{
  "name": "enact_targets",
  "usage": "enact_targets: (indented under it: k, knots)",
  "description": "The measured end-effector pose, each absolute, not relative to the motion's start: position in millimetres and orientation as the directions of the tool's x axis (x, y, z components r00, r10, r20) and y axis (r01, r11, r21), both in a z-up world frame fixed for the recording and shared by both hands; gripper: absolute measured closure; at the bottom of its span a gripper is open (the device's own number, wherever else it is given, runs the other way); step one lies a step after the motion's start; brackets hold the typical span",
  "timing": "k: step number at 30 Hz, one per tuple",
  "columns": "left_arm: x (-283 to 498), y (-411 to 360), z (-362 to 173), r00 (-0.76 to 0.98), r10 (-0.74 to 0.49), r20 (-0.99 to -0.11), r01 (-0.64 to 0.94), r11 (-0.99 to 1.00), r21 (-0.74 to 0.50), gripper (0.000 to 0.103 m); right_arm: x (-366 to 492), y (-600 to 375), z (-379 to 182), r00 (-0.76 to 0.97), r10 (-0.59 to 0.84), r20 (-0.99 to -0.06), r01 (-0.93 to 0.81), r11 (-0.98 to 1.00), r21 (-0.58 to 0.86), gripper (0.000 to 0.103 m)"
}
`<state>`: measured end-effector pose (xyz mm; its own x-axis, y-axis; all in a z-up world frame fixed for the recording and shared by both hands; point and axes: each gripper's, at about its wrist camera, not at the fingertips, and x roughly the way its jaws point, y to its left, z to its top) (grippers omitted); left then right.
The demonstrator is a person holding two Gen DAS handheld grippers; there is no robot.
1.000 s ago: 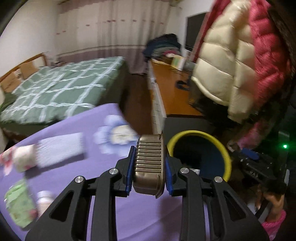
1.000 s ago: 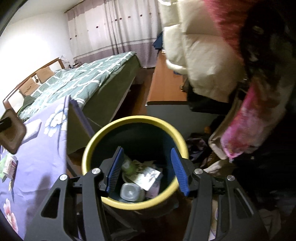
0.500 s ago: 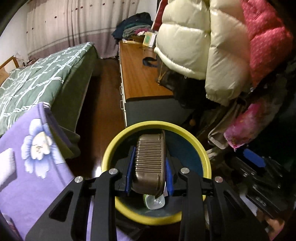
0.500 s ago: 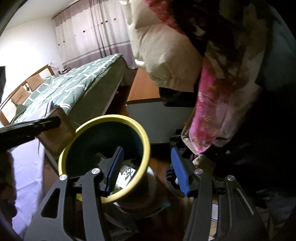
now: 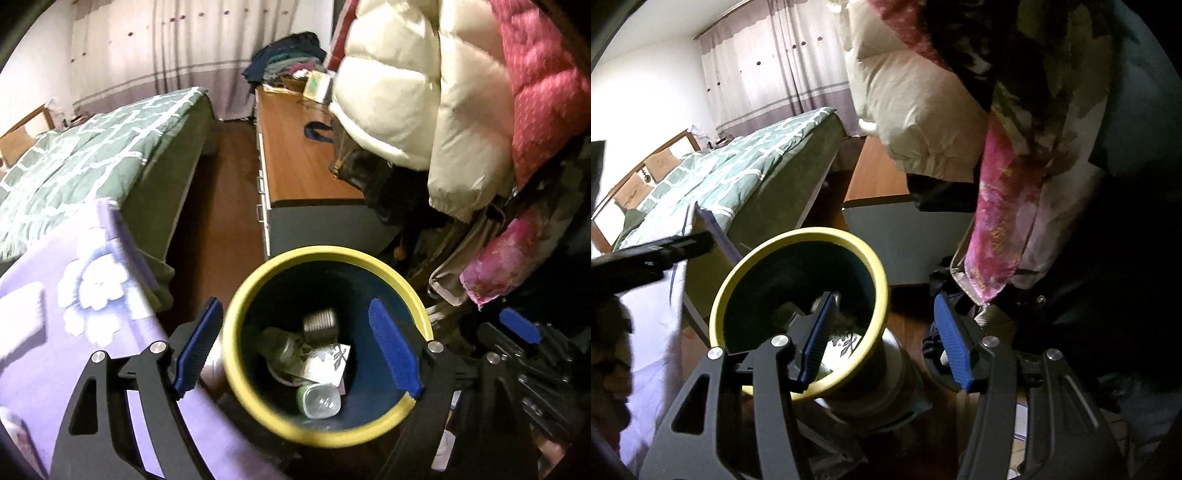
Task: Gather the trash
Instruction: 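Carry the brown container over the bin and open the left gripper, then move both grippers back from the bin over the table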
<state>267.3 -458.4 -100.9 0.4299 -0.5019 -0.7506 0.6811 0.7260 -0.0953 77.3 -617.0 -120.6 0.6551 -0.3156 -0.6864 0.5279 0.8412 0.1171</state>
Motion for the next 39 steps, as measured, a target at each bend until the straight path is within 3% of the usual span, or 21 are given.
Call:
enact_targets:
  k: [12,25,33,39]
  knots:
    - [221.6,-259.1,-37.0,0.616,-0.447,-0.649,0.484,0.864,-0.137,0.005,111.0,-545.7,-112.3,0.693,-0.219,-0.687,0.388,0.916,0.1,0.046]
    - [171.1,-10.6,-23.2,0.796,-0.109,-0.596,0.054,0.992,-0.11,0.005,182.6,-362.4,-85.9,0.741,0.047,-0.67,0.018,0.996,0.091,0.046]
    - [183.1,74.4,-37.1,0.8,-0.017,-0.599,-0.07,0.99,-0.122,0.005,214.4,-257.9,-83.8,0.709,0.183,-0.681,-0.16,0.982,0.097,0.046]
    - [189.8,84.7,-39.3,0.809,-0.021,-0.587,-0.061,0.991,-0.12,0.005,239.6,-203.9,-97.3,0.662,0.228,-0.714,-0.199,0.972,0.126,0.046]
